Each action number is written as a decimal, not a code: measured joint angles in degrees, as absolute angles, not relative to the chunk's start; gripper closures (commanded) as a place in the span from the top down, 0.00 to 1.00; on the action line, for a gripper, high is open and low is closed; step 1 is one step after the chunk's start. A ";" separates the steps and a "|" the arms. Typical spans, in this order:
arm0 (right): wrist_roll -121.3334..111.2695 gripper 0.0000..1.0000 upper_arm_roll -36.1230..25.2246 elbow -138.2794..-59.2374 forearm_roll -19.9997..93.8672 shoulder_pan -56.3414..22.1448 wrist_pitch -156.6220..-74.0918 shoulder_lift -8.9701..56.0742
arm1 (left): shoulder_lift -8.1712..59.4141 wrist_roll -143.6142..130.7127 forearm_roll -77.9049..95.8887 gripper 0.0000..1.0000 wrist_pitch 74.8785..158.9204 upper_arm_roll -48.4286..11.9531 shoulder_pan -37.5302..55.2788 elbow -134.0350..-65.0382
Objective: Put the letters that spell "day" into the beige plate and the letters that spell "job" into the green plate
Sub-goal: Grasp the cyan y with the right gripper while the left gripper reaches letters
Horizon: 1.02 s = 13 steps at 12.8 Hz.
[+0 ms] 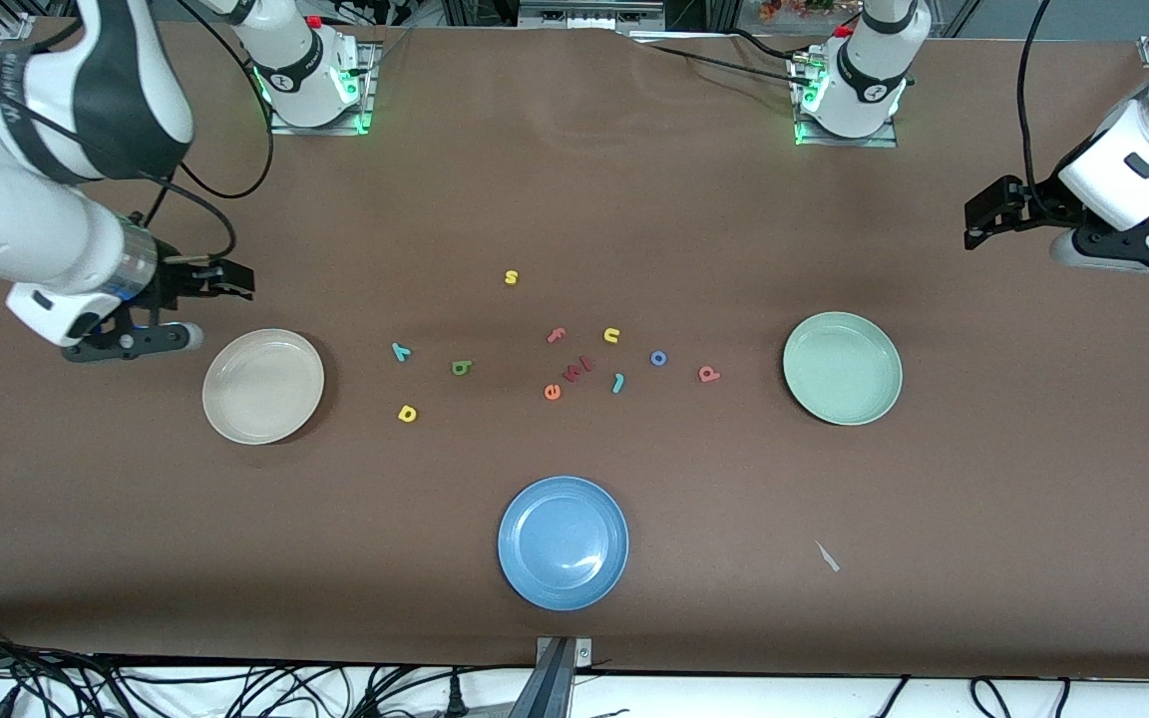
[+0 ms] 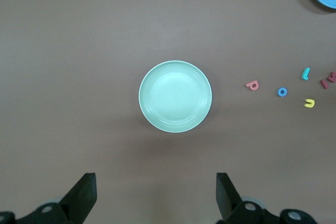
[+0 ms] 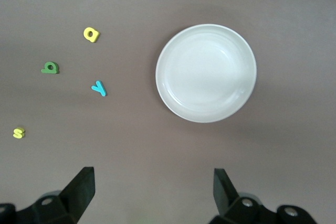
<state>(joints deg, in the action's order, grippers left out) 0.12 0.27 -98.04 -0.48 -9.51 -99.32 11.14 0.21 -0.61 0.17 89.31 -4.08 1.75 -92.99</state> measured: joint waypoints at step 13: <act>-9.21 1.00 2.97 -121.69 -0.64 -16.19 -143.28 21.98 | 15.41 -0.46 1.37 1.00 90.13 -4.93 15.90 -91.78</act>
